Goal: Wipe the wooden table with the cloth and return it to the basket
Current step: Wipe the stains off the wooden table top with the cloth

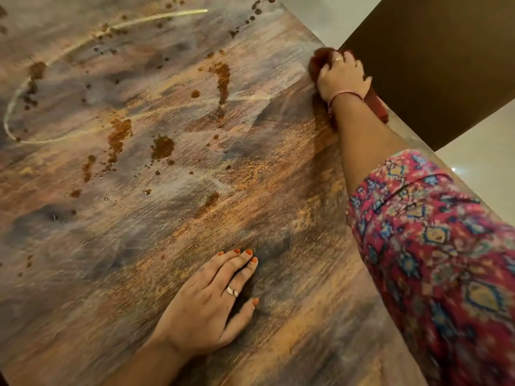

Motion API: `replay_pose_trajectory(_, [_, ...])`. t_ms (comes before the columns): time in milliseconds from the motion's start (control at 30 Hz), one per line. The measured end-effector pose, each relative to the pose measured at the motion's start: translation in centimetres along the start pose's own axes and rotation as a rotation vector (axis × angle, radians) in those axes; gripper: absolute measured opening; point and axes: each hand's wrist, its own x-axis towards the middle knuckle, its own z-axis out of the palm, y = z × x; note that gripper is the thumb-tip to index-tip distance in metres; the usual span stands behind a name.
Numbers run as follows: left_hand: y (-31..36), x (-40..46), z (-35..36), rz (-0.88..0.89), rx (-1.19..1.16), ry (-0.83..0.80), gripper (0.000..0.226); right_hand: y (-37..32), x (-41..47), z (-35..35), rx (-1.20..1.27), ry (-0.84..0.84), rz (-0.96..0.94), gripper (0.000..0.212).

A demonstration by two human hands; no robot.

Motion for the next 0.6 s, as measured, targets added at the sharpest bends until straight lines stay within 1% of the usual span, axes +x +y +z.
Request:
replay_pose_trajectory(100, [0.1,0.0,-0.2,-0.001,0.010,0.003,0.057,1.0,-2.7,1.1,0.019,0.030,-0.001,0.051])
replay_pose_trajectory(233, [0.1,0.0,-0.3,0.002,0.010,-0.005,0.058,3.7,-11.6,2.8,-0.050,0.173,-0.055,0.051])
replay_pose_trajectory(333, [0.2,0.0,-0.3,0.004,0.016,-0.004,0.058,5.4,-14.6,3.0,-0.104,0.188,-0.074,0.051])
replay_pose_trajectory(400, [0.2,-0.1,-0.4,0.000,0.013,0.002,0.058,5.3,-13.1,2.5,-0.109,0.185,-0.053,0.051])
replay_pose_trajectory(467, [0.2,-0.1,-0.4,-0.001,0.013,0.005,0.058,4.6,-9.6,1.6,-0.077,0.159,-0.007,0.050])
replay_pose_trajectory(533, [0.2,0.0,-0.3,-0.001,0.018,0.006,0.058,3.8,-5.5,0.7,-0.015,0.084,0.009,0.051])
replay_pose_trajectory(600, [0.1,0.1,-0.3,-0.005,0.019,0.016,0.057,2.8,-2.2,0.2,0.018,-0.004,-0.017,0.052])
